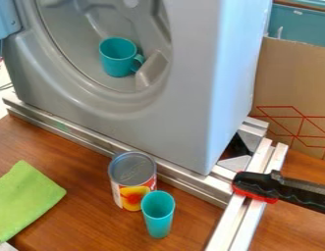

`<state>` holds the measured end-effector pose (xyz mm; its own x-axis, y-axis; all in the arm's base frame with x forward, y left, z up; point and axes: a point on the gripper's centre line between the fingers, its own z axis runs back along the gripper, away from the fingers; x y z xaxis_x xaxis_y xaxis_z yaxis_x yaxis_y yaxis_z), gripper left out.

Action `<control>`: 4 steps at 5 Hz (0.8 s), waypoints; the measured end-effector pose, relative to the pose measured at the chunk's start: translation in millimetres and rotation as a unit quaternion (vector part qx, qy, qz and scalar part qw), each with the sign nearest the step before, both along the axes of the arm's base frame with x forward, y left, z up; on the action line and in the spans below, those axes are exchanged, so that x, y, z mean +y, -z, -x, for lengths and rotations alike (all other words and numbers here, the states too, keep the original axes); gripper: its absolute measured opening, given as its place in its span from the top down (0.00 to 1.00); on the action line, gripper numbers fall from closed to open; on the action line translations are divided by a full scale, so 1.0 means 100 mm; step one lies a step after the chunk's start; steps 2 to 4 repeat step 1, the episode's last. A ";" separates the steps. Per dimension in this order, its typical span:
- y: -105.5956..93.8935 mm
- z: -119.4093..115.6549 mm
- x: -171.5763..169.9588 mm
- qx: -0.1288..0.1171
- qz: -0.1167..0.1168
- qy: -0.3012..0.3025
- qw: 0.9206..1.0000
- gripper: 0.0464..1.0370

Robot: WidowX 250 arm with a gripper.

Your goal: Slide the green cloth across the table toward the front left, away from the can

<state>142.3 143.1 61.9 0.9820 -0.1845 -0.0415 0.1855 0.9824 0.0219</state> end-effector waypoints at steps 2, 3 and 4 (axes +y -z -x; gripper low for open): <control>-0.01 0.11 0.01 0.058 0.014 -0.024 0.998 0.04; -0.01 0.11 0.01 0.058 0.014 -0.024 0.998 0.04; -0.01 0.11 0.01 0.058 0.014 -0.024 0.998 0.04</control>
